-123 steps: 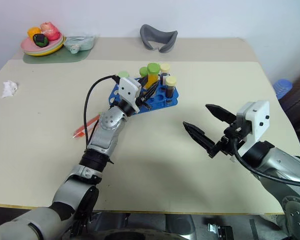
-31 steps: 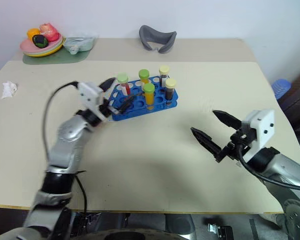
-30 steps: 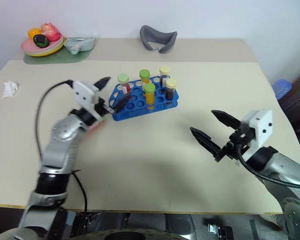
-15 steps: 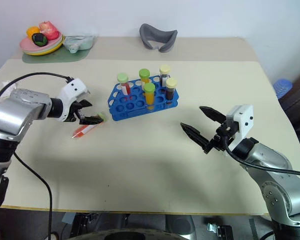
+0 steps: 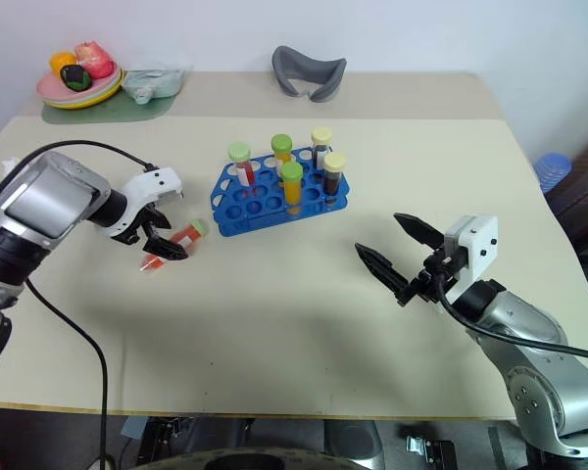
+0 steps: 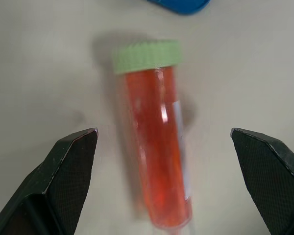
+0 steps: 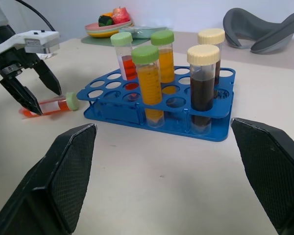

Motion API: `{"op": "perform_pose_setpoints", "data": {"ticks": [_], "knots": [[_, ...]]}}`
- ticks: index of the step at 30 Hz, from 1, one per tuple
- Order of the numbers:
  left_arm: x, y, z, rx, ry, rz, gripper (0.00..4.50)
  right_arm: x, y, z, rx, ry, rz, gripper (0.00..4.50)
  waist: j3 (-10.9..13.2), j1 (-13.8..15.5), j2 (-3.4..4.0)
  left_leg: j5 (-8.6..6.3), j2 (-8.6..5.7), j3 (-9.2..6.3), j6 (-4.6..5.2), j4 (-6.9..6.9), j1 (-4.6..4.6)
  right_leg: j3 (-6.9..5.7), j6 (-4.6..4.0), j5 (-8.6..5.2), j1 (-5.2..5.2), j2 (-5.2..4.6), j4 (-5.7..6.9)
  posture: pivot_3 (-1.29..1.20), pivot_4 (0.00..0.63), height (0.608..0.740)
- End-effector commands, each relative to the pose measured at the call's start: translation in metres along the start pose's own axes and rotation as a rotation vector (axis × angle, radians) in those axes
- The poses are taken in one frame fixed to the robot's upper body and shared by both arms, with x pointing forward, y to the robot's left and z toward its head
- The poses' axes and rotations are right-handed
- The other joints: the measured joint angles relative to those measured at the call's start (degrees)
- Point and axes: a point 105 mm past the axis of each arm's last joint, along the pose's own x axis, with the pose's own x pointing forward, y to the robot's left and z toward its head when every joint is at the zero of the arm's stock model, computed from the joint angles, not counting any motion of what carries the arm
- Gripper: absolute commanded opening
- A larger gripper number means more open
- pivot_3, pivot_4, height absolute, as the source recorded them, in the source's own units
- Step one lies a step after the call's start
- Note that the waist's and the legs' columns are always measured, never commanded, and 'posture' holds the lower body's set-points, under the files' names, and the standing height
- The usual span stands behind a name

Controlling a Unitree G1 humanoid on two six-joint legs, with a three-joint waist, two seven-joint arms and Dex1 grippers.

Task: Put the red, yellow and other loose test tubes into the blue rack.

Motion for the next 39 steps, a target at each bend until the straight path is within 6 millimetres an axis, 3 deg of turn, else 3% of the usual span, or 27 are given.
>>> {"op": "perform_pose_setpoints", "data": {"ticks": [1,9,16,20,23,26,30,36,39], "knots": [[-0.002,0.005,0.003,-0.024,0.012,0.042,4.45,-0.002,0.003,0.012,-0.046,-0.044,-0.003,4.50,0.0,0.0,0.00,0.00,0.00,0.00,0.00,0.01,0.00,0.00,0.00,0.00,0.01,0.00,0.00,0.00,0.150,0.740],[0.005,0.001,0.001,-0.122,0.013,0.049,0.78,-0.005,0.003,0.012,-0.048,-0.042,-0.013,4.50,0.0,0.0,0.00,0.00,0.00,0.00,0.00,0.01,0.00,0.00,0.00,0.00,-0.01,0.00,0.03,0.00,0.150,0.740],[-0.005,-0.004,0.009,-0.135,-0.059,0.050,0.71,-0.003,0.002,0.012,-0.045,-0.041,-0.011,4.50,0.0,0.0,0.00,0.00,0.01,0.00,0.00,0.02,0.00,0.00,0.00,0.00,-0.01,0.00,0.04,0.00,0.150,0.740],[-0.024,-0.015,0.030,-0.114,-0.220,-0.039,0.71,-0.004,0.000,0.012,-0.047,-0.041,-0.010,4.50,0.0,0.0,0.00,0.00,0.01,0.00,0.00,0.02,-0.01,0.00,0.00,0.00,-0.02,-0.01,0.04,0.00,0.150,0.740],[-0.056,-0.038,0.057,-0.043,-0.492,-0.174,0.71,-0.004,-0.002,0.015,-0.055,-0.038,-0.008,4.50,0.0,0.0,0.00,0.00,0.01,0.00,0.00,0.02,-0.03,0.00,0.00,0.00,-0.04,-0.02,0.04,0.00,0.150,0.740],[-0.078,-0.043,0.083,-0.039,-0.783,-0.161,0.71,-0.005,-0.004,0.017,-0.064,-0.033,-0.005,4.50,0.0,0.2,0.00,0.00,0.02,-0.01,-0.01,0.08,-0.08,-0.04,0.00,0.00,-0.01,-0.04,0.04,0.00,0.150,0.740],[-0.077,-0.061,0.096,0.001,-0.915,-0.171,0.71,-0.006,-0.006,0.021,-0.077,-0.024,-0.001,4.50,0.0,0.0,0.02,0.00,0.00,0.00,-0.01,0.17,-0.02,-0.02,0.02,0.01,0.07,-0.06,0.05,0.00,0.150,0.740],[-0.067,-0.059,0.122,0.028,-1.232,0.086,0.71,-0.011,-0.011,0.025,-0.093,-0.003,-0.007,4.50,0.0,0.1,0.00,0.01,0.01,0.03,-0.01,0.20,0.03,0.04,0.01,0.02,0.08,-0.06,0.06,0.00,0.150,0.740],[-0.064,-0.060,0.118,0.059,-1.351,0.156,0.71,-0.015,-0.011,0.028,-0.101,0.009,-0.010,4.50,0.0,0.1,0.00,0.01,0.01,0.05,-0.02,0.18,0.03,0.05,0.01,0.03,0.08,-0.06,0.06,0.00,0.150,0.740]]}}
